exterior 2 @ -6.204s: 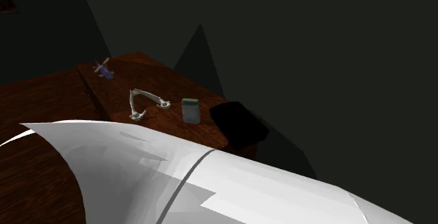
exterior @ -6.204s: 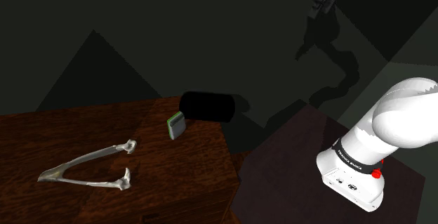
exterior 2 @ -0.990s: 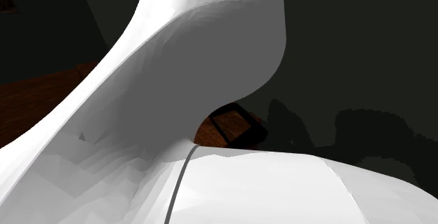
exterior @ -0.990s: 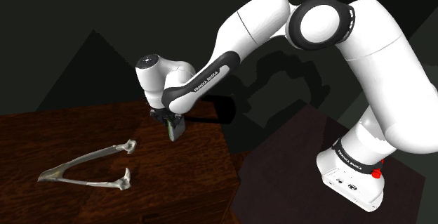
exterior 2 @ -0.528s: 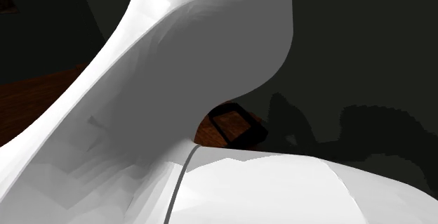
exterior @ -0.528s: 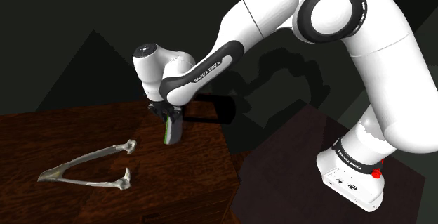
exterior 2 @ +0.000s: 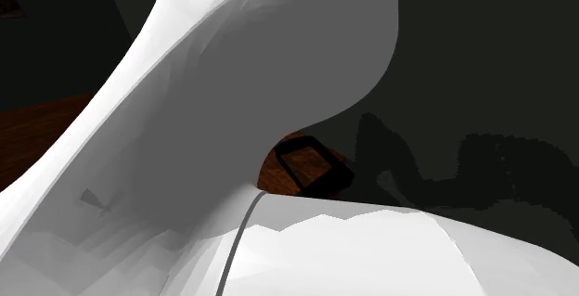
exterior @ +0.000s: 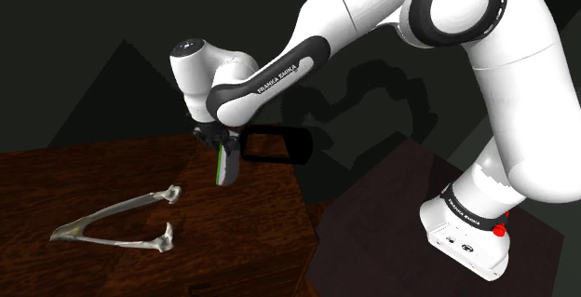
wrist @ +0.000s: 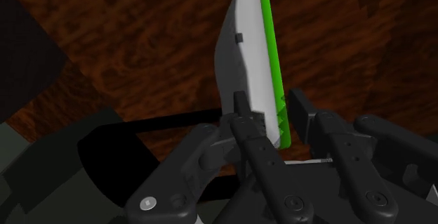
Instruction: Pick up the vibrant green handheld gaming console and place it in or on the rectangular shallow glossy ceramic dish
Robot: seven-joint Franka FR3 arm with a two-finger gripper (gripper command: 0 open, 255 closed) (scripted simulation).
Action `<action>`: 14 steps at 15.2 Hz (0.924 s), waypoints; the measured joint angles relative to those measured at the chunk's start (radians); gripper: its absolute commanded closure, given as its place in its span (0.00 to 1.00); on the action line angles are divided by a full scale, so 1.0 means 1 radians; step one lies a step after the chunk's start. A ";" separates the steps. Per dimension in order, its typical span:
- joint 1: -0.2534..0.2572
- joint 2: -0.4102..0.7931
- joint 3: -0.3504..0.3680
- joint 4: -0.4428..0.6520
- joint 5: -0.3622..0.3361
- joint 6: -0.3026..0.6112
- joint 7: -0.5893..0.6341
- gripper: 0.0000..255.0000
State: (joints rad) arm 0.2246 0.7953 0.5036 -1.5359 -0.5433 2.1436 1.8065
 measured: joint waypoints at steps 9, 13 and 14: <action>-0.068 -0.099 0.027 -0.057 0.037 -0.033 -0.054 1.00; -0.153 -0.168 0.034 -0.133 0.059 -0.014 -0.120 1.00; -0.174 -0.176 0.033 -0.141 0.062 -0.011 -0.141 1.00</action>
State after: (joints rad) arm 0.0511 0.6189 0.5362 -1.6768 -0.4809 2.1327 1.6652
